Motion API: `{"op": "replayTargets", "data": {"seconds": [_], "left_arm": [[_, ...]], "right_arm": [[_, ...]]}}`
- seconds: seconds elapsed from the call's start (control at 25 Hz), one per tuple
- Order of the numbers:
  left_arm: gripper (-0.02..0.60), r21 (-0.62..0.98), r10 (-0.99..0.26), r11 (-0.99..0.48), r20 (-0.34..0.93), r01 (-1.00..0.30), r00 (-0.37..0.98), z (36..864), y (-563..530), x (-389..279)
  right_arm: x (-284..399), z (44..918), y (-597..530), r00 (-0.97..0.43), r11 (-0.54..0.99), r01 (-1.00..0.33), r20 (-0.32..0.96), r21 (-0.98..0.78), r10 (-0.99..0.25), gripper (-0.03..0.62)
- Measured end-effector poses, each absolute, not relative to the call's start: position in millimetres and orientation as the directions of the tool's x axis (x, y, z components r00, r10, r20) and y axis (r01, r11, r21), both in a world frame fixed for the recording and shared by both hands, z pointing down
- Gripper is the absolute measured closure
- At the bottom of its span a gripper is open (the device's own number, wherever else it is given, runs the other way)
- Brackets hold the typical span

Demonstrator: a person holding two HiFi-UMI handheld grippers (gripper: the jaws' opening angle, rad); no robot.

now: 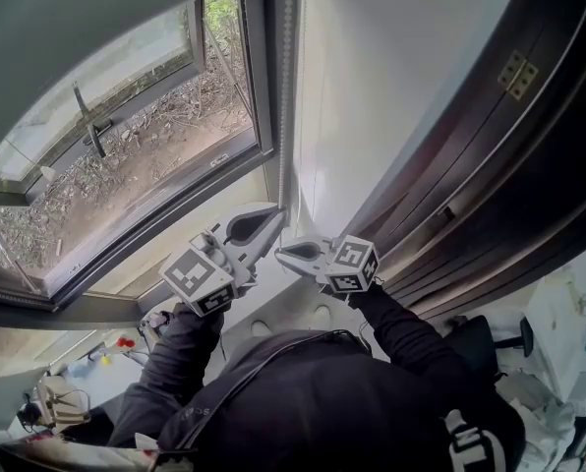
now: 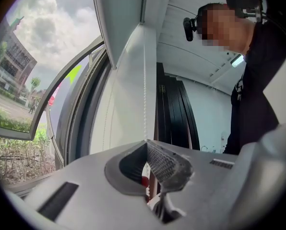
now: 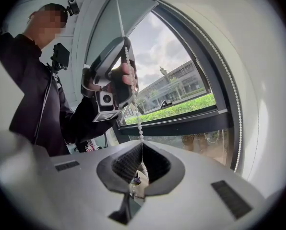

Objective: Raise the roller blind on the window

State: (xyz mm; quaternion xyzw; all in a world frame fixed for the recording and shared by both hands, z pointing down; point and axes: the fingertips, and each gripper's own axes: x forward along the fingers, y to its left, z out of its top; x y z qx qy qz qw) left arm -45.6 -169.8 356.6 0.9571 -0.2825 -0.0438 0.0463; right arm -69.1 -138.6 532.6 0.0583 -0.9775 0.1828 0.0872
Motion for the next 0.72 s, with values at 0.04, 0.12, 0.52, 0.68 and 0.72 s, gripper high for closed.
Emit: {"op": "replayTargets", "data": {"seconds": [0.04,0.12,0.52,0.68,0.72], "left_arm": [[0.574,0.122,-0.542,-0.838,-0.071,-0.532,0.838,357,-170,-45],[0.574,0.158,-0.542,-0.837,-0.11,-0.523,0.834,353,-169,-46],[0.574,0.22,-0.56,-0.81,-0.016,-0.543,0.829,422,-174,-54],[0.574,0.268,-0.558,-0.793,0.042,-0.547,0.829,470,-171,-46],[0.574,0.277,-0.554,-0.791,0.056,-0.546,0.831,481,-170,-43]], "right_arm": [[-69,533,-136,-0.978,0.93,-0.133,0.198,-0.343,-0.067,0.586],[-68,534,-131,-0.973,0.939,-0.103,0.231,-0.329,-0.026,0.58],[-32,417,-166,-0.994,0.949,-0.103,0.007,-0.296,-0.106,0.385],[-31,363,-167,-0.991,0.973,-0.109,-0.058,-0.206,-0.124,0.384],[-32,353,-166,-0.99,0.977,-0.11,-0.067,-0.184,-0.124,0.384]]}}
